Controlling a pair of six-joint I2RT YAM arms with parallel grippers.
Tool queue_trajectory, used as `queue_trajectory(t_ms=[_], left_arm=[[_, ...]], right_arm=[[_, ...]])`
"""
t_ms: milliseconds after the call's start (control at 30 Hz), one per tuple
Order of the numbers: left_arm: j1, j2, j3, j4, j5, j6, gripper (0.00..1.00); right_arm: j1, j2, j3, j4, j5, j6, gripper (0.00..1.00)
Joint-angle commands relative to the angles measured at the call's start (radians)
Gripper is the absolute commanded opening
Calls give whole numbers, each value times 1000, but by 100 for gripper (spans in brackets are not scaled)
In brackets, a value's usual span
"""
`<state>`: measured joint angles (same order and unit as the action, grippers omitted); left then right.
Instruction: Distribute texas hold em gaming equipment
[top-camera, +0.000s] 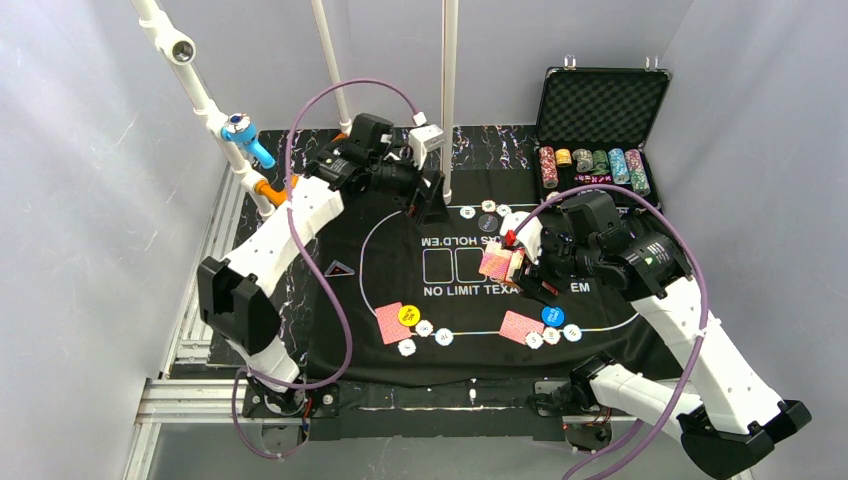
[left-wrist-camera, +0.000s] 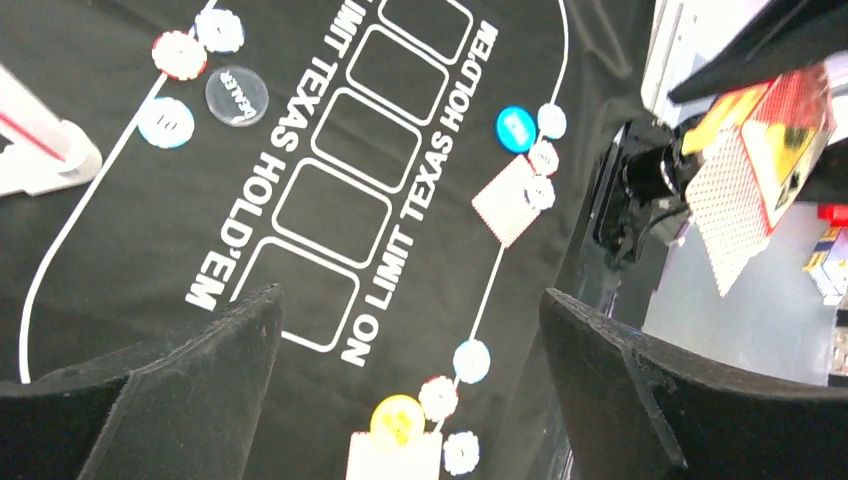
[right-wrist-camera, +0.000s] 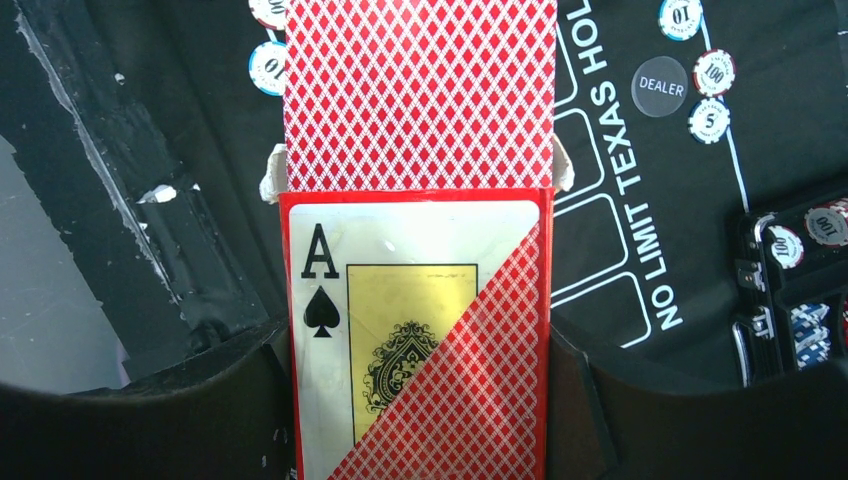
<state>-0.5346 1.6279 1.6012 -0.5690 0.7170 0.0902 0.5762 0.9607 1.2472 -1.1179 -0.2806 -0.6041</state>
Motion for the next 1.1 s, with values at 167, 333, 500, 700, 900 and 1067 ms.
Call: queue_trajectory(t_ms=[167, 333, 500, 700, 900, 1067], left_arm=[[-77, 35, 54, 62, 185, -358, 98], [-113, -27, -107, 347, 319, -588, 98], [-154, 22, -87, 333, 326, -618, 98], [-227, 92, -72, 233, 206, -604, 90], [-195, 83, -139, 258, 229, -659, 51], [-180, 44, -173, 297, 254, -664, 37]], right_arm=[[1, -19, 8, 16, 51, -14, 1], [1, -12, 0, 24, 63, -16, 1], [1, -8, 6, 47, 47, -14, 1], [1, 8, 46, 66, 21, 1, 1], [1, 3, 64, 53, 3, -8, 1], [1, -5, 50, 37, 5, -8, 1]])
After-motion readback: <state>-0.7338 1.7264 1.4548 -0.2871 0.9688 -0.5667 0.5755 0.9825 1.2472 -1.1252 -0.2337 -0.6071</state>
